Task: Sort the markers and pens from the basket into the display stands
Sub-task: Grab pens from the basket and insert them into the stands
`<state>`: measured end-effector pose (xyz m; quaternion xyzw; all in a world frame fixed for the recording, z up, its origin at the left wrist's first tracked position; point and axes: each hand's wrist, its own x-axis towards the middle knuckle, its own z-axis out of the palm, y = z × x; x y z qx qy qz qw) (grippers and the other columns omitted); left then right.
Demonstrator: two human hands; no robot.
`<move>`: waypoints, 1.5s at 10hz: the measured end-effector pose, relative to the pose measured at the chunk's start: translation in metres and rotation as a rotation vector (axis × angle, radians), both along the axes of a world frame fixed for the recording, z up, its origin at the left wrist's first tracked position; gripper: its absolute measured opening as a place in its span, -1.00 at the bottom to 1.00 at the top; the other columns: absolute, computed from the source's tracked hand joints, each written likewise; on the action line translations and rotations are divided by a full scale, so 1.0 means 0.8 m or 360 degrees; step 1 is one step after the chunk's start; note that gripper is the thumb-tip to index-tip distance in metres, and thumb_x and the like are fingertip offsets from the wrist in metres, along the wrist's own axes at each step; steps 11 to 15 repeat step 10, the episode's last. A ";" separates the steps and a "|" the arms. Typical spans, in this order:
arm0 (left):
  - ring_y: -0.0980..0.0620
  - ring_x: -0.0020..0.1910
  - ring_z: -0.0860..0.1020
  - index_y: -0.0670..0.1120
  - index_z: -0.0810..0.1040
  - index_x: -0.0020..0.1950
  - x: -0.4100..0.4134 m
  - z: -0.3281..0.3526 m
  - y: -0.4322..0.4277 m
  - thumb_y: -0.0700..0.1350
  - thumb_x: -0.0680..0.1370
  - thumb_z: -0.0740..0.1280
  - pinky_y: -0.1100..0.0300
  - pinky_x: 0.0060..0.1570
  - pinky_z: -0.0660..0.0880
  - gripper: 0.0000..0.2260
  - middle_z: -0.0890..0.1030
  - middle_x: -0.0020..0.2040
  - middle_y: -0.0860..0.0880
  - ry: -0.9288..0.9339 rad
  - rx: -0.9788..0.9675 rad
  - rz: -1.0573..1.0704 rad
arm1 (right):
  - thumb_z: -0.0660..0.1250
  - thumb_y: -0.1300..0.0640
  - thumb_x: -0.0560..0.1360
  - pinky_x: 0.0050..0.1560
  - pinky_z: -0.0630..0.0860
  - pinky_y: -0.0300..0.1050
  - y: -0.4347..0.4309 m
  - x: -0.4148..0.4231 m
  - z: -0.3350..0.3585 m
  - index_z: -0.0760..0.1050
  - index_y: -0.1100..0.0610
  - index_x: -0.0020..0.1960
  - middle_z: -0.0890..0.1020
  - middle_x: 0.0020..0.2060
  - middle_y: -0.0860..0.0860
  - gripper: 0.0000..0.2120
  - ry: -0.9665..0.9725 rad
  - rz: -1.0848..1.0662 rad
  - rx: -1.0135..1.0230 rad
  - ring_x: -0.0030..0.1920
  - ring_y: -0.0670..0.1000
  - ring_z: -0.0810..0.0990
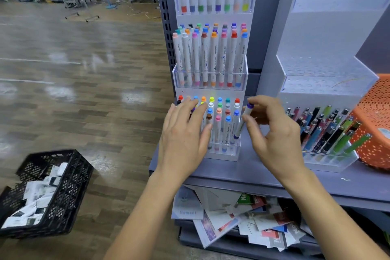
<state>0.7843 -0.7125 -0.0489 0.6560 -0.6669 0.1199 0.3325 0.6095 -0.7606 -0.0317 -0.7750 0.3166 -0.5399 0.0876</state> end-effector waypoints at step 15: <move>0.04 0.13 0.51 -0.13 0.54 0.19 -0.011 0.039 0.023 -0.08 0.53 0.27 0.45 0.19 0.28 -0.73 0.57 0.13 -0.03 0.0468 -0.0176 -0.0132 | 0.33 0.17 0.51 0.10 0.53 -0.19 0.035 -0.028 0.019 0.45 0.01 0.17 0.65 0.01 -0.03 -0.75 -0.1014 0.0326 0.1040 0.11 -0.08 0.60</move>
